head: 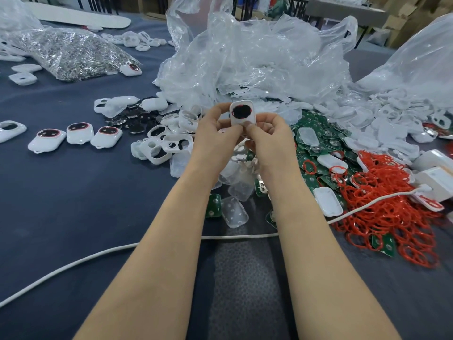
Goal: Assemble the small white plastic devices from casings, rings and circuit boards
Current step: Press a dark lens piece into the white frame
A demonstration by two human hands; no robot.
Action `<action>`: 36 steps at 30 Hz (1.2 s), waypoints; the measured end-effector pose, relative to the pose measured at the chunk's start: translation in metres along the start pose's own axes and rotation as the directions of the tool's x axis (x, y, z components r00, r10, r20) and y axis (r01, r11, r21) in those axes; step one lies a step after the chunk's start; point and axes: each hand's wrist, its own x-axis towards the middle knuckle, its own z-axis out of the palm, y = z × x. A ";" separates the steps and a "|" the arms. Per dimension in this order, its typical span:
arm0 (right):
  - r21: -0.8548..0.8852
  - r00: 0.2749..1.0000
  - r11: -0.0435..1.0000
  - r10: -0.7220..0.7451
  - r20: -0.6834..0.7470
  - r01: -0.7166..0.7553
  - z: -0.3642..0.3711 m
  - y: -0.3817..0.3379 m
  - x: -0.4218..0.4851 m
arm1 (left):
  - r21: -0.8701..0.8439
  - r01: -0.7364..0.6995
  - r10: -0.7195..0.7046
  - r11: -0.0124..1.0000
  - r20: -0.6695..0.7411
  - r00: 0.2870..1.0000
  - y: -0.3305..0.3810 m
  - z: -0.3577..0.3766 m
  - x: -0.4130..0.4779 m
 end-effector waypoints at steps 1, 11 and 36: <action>-0.001 1.000 1.000 -0.005 -0.002 0.005 0.000 0.000 0.000 | 0.004 -0.002 0.002 1.000 0.001 1.000 0.000 0.000 0.000; -0.022 1.000 1.000 -0.009 0.003 0.009 0.001 -0.001 -0.003 | 0.044 0.018 -0.016 0.999 -0.038 0.999 0.001 -0.001 0.000; -0.123 1.000 0.992 -0.011 -0.018 0.009 0.000 0.000 -0.001 | 0.200 0.022 -0.006 0.980 -0.078 0.997 0.001 0.000 -0.001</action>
